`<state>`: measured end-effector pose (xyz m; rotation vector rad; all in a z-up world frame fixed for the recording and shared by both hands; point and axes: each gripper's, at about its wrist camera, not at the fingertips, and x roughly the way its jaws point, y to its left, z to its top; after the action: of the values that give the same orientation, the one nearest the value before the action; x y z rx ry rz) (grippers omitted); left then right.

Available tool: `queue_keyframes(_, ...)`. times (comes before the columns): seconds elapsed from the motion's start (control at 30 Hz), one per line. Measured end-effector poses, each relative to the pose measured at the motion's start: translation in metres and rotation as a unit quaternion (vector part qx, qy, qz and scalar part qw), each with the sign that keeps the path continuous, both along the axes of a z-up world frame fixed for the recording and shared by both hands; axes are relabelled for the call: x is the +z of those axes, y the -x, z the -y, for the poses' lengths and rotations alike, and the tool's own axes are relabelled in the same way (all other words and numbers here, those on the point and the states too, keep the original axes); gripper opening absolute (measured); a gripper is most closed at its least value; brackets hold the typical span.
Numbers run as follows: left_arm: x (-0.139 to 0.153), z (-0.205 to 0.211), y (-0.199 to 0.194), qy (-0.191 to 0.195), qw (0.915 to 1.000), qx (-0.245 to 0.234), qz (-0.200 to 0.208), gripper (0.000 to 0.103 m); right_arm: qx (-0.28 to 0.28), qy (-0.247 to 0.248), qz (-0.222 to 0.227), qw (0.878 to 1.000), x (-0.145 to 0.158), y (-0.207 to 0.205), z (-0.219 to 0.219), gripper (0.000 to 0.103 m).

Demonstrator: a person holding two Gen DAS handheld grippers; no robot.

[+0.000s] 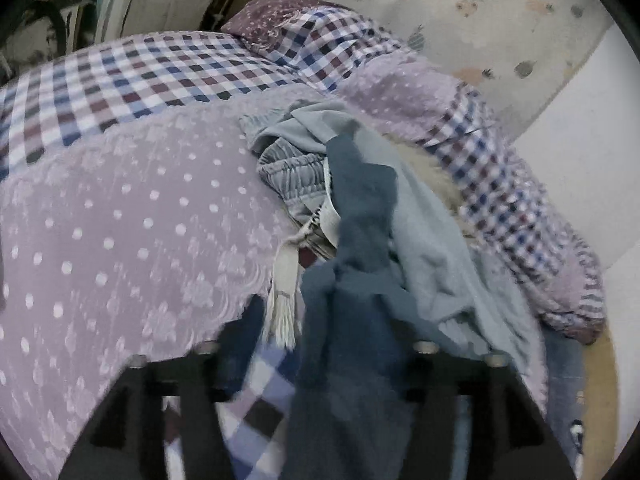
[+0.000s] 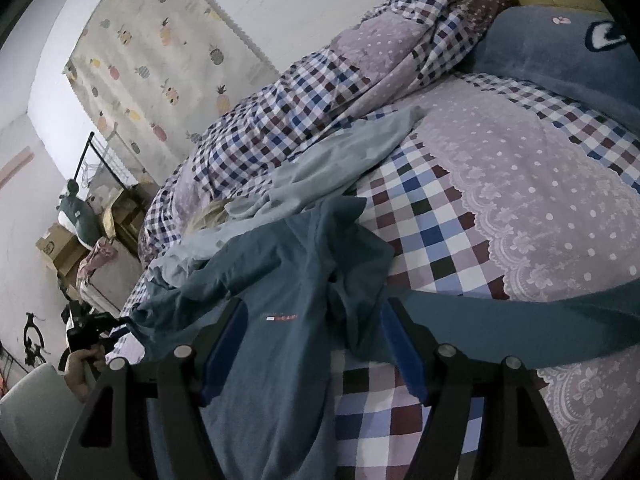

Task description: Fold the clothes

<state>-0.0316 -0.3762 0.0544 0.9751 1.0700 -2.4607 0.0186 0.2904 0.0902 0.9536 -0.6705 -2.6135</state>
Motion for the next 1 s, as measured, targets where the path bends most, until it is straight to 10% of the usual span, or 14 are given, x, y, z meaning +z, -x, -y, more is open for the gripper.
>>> queue_keyframes(0.43, -0.007, -0.062, -0.152, 0.012, 0.9894, -0.142, 0.03, 0.075, 0.074, -0.068, -0.027, 0.995, 0.01, -0.03, 0.039, 0.073)
queue_keyframes(1.0, -0.055, -0.137, -0.273, 0.115, 0.9273, -0.266, 0.236, 0.061, 0.123, -0.049, -0.047, 0.99, 0.011, -0.033, 0.095, 0.073)
